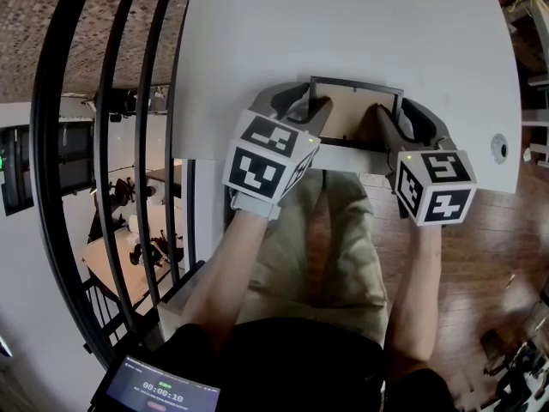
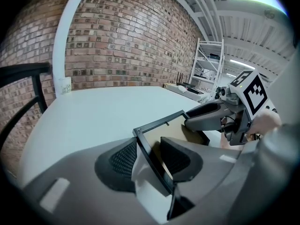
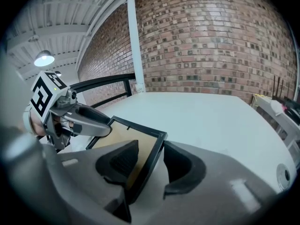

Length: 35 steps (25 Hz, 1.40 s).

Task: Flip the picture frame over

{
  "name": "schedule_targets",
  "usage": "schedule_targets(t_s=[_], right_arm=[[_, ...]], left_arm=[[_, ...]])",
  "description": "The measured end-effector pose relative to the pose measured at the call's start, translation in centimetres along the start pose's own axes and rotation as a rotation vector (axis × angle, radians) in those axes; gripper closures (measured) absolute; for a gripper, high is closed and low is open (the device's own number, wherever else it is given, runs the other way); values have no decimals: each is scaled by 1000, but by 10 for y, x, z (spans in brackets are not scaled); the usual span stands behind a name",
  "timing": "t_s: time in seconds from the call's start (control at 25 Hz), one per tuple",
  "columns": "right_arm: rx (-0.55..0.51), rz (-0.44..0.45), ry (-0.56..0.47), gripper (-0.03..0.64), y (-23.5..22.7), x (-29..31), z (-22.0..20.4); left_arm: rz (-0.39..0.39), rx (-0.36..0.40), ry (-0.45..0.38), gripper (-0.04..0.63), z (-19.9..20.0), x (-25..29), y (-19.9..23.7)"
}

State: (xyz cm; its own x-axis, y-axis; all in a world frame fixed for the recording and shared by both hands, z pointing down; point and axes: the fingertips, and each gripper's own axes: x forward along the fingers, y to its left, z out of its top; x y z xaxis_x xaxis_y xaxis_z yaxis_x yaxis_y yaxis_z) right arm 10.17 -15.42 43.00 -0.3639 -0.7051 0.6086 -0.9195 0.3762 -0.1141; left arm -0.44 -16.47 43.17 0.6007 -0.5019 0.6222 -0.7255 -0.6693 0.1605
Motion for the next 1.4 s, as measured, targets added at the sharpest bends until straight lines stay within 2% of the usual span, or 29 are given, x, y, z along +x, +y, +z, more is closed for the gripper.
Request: schedule_targets(t_s=[0.56, 1.4], right_arm=[[37, -6, 17, 463, -5, 11, -4], [20, -25, 63, 463, -6, 17, -9]], left_arm=[[-4, -13, 10, 431, -2, 10, 6], [29, -3, 51, 430, -8, 15, 12]])
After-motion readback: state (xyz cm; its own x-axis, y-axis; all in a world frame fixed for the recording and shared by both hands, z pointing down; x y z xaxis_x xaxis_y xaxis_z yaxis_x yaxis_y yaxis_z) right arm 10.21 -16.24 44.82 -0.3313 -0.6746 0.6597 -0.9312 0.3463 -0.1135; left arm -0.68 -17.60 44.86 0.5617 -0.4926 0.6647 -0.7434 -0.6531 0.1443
